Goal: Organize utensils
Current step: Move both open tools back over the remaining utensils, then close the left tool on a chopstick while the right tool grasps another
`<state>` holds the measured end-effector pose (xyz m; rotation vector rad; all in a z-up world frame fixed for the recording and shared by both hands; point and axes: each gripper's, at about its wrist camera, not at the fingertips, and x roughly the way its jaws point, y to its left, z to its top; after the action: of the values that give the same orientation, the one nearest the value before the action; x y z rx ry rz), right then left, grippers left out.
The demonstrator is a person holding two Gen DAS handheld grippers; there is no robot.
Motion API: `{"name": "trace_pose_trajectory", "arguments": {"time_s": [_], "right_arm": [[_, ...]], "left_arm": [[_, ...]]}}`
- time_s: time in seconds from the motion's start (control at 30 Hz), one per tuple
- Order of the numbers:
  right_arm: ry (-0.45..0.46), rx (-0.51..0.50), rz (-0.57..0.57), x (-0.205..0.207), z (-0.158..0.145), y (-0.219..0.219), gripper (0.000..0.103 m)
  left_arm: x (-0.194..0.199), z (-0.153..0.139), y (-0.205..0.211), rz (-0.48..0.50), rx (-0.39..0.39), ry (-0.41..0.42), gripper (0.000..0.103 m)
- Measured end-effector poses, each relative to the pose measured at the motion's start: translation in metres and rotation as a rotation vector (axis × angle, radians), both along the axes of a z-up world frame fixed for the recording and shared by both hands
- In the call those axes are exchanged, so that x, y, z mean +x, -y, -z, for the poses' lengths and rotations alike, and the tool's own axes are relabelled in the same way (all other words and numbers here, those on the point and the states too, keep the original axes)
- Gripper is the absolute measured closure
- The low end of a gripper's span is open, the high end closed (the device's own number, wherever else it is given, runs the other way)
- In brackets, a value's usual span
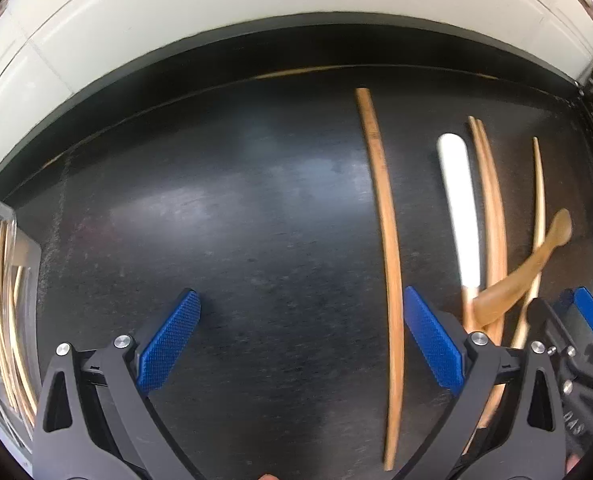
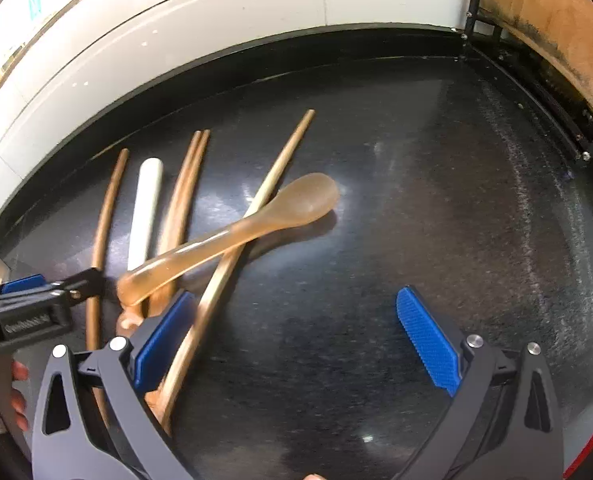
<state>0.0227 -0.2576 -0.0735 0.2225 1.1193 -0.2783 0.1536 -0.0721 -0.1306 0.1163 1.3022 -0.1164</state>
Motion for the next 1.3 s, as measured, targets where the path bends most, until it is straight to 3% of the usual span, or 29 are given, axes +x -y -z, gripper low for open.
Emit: {"name": "trace_pose_trajectory", "arguments": {"time_s": [0.07, 0.17, 0.43, 0.77, 0.8, 0.83, 0.87, 1.07, 1.2, 1.3], "right_arm": [[-0.029, -0.076, 0.008, -0.001, 0.004, 0.000, 0.006], [-0.005, -0.082, 0.007, -0.002, 0.005, -0.003, 0.005], [0.068, -0.091, -0.137, -0.013, 0.006, -0.024, 0.005], [0.054, -0.087, -0.178, -0.015, 0.004, -0.028, 0.007], [0.057, -0.084, -0.192, -0.014, 0.002, -0.028, 0.022], [0.075, -0.087, -0.214, -0.013, -0.001, -0.028, 0.043], [0.092, -0.099, -0.234, -0.016, -0.006, -0.032, 0.094], [0.062, -0.008, -0.234, -0.024, -0.013, -0.022, 0.096], [0.123, 0.020, -0.248, -0.043, -0.041, -0.013, 0.096], [0.173, 0.108, -0.251, -0.054, -0.064, -0.012, 0.096]], "left_arm": [[0.001, 0.000, -0.004, -0.020, -0.003, -0.005, 0.005], [-0.002, -0.001, 0.001, -0.025, -0.005, 0.011, 0.005], [-0.024, -0.005, 0.020, -0.030, -0.016, 0.091, 0.005], [-0.025, -0.006, 0.033, 0.015, -0.023, 0.096, 0.005], [-0.028, -0.008, 0.034, 0.035, -0.030, 0.107, 0.021], [-0.034, -0.015, 0.039, 0.055, -0.032, 0.142, 0.052], [-0.038, -0.021, 0.044, 0.085, -0.025, 0.162, 0.096], [-0.041, -0.022, 0.030, 0.027, -0.192, 0.069, 0.097], [-0.054, -0.041, 0.025, 0.052, -0.221, 0.113, 0.097], [-0.063, -0.060, 0.022, 0.062, -0.256, 0.152, 0.096]]}}
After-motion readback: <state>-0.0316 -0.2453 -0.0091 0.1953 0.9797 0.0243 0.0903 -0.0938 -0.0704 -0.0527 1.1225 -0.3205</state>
